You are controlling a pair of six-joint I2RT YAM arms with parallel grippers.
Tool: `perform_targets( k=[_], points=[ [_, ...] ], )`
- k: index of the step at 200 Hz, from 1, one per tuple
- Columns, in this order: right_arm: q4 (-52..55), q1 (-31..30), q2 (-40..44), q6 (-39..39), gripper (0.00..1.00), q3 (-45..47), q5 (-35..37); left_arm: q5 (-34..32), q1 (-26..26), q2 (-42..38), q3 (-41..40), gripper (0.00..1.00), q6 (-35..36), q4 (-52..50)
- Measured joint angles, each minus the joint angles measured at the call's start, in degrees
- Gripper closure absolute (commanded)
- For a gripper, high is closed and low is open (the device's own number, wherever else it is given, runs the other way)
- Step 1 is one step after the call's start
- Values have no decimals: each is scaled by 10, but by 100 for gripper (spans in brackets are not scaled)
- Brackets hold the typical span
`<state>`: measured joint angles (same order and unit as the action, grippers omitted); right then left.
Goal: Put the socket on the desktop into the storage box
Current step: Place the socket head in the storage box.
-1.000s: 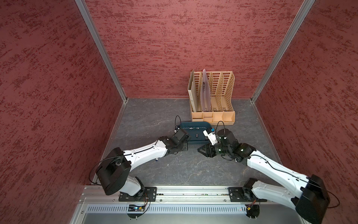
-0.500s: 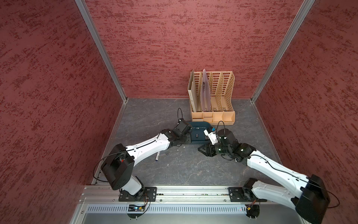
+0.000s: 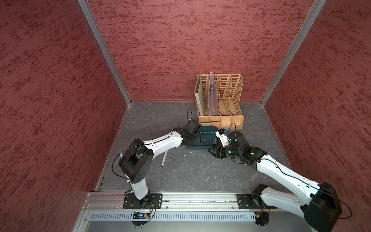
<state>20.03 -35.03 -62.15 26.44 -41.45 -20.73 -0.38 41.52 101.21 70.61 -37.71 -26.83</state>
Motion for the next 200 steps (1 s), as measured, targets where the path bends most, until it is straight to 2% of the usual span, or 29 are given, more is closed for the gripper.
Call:
perform_targets(
  k=[147, 200],
  points=[
    [-9, 21, 3, 7, 53, 14, 4, 6, -17, 130, 103, 84, 16, -3],
    [-9, 24, 14, 8, 53, 19, 5, 5, -17, 141, 114, 81, 20, -9]
  ],
)
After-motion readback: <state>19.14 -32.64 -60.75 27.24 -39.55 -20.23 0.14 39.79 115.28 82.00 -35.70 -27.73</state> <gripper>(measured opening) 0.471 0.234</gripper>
